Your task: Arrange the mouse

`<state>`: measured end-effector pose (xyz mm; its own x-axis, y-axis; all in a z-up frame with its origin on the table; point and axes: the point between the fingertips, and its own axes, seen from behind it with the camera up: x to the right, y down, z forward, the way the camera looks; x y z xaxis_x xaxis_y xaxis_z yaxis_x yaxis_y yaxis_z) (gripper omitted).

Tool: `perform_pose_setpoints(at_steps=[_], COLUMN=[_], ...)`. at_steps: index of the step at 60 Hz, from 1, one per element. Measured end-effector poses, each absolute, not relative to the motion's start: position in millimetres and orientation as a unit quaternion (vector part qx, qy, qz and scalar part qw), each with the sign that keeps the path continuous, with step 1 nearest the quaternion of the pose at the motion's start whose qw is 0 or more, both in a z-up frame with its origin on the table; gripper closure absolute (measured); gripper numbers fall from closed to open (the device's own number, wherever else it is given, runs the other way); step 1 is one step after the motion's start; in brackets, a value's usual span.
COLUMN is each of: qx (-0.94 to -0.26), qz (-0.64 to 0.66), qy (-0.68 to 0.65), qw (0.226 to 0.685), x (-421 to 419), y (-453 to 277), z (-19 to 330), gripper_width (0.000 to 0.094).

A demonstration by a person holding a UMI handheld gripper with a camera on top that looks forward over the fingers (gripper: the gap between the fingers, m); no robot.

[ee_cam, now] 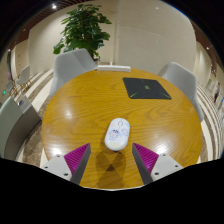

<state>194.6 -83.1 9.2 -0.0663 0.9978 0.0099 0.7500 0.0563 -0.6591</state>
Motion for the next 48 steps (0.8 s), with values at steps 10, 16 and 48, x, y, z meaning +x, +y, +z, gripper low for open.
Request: perform_pose_setpoints(at_steps=[10,16,48], qx=[-0.643,-0.649,-0.654], qz=[0.257,0.260,0.258], qy=[-0.678,-0.672,-0.665], qw=[0.245,0.243,0.253], x=[169.8,153.7,114.2], y=[-86.3,-87.1,-79.1], z=[-4.9,-11.1,-16.1], gripper_width=[0.0065,0.0065,0.0450])
